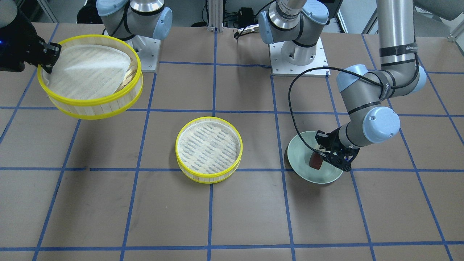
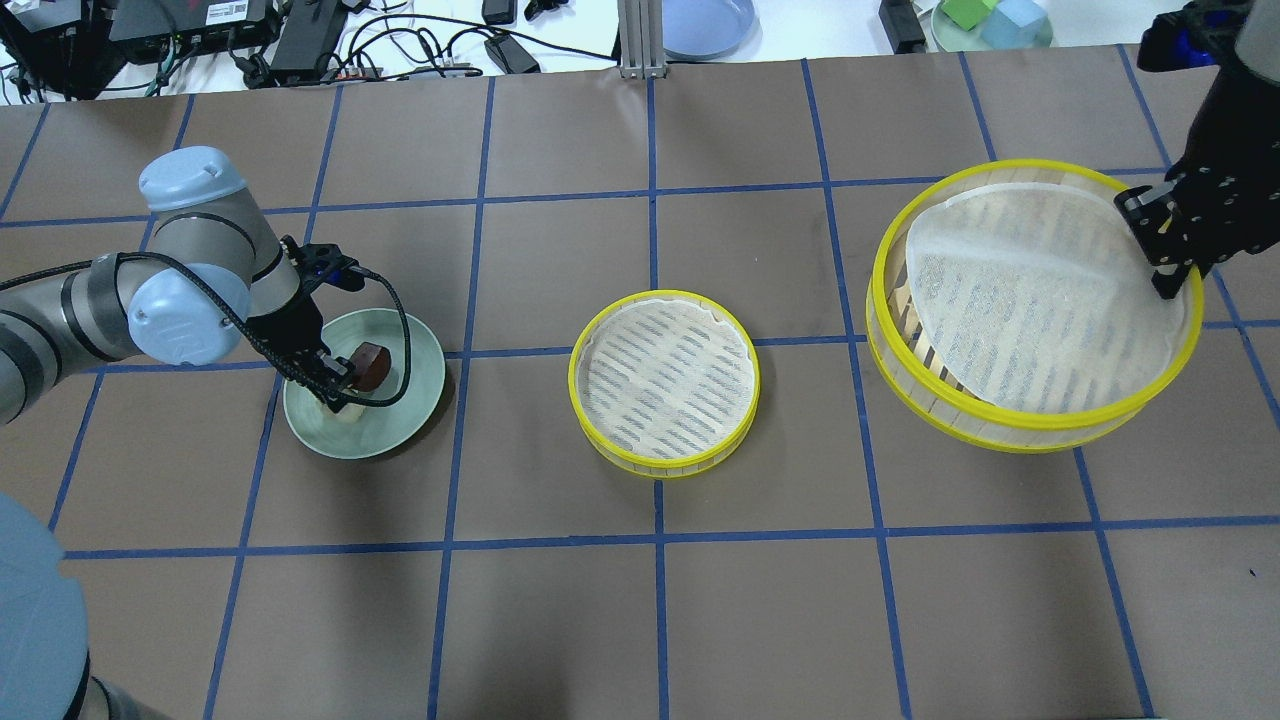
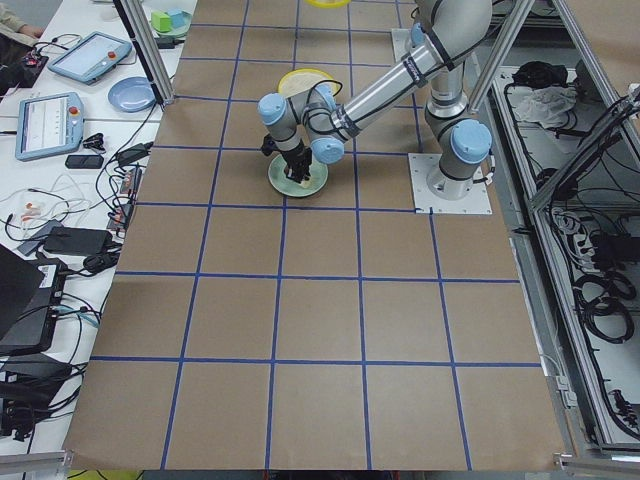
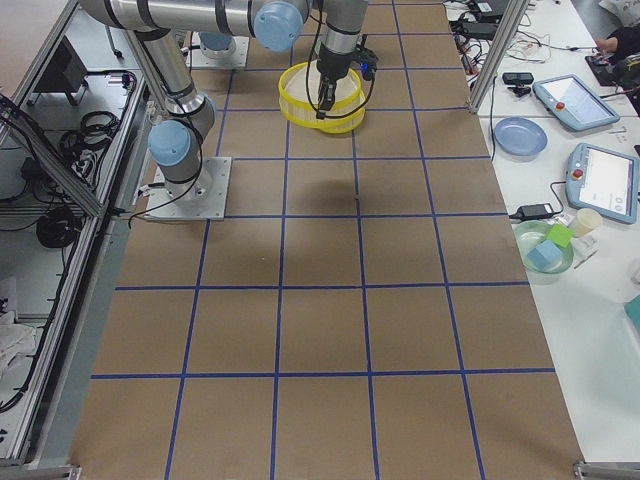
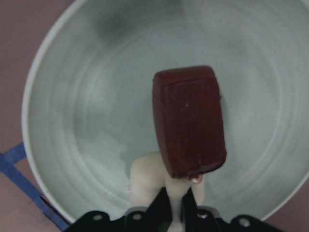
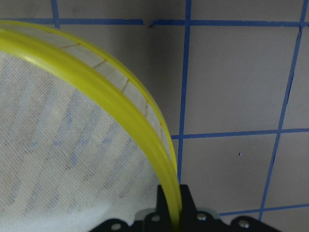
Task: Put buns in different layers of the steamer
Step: 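Lift the top steamer tier with the right gripper and set it aside, then carry the white bun with the left gripper over the bottom steamer tier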
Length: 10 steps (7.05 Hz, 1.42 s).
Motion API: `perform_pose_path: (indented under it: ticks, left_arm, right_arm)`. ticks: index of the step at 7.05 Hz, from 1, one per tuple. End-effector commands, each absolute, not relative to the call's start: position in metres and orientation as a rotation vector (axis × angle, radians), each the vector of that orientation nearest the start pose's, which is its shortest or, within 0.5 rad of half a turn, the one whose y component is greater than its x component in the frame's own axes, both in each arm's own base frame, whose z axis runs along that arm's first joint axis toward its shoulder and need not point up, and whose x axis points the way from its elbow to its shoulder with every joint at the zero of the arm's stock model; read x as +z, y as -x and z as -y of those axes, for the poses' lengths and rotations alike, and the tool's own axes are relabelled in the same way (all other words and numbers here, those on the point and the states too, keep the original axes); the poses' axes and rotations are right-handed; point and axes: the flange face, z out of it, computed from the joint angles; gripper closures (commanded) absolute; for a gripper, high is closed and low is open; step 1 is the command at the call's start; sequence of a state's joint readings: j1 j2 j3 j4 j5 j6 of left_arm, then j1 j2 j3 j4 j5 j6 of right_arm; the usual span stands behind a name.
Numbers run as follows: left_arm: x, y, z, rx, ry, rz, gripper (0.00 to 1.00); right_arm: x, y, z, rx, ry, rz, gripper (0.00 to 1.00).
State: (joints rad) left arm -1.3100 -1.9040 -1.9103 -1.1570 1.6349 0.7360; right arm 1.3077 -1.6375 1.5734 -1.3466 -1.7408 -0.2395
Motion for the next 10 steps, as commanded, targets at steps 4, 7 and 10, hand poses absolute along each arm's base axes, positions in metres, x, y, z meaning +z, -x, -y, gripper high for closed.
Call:
perform_pose_path:
  ticks: [4, 7, 10]
  left_arm:
    - [0.392, -0.003, 0.532, 0.371, -0.776, -3.066, 1.00]
    - [0.475, 0.111, 0.506, 0.221, -0.753, -3.019, 1.00]
    - [0.450, 0.259, 0.497, 0.041, -0.753, -3.130, 1.00]
  right_arm:
    - [0.507, 0.006, 0.455, 0.266, -0.060, -3.214, 1.00]
    - [0.507, 0.006, 0.455, 0.264, -0.055, -3.215, 1.00]
    - [0.507, 0.006, 0.455, 0.264, -0.055, -3.215, 1.00]
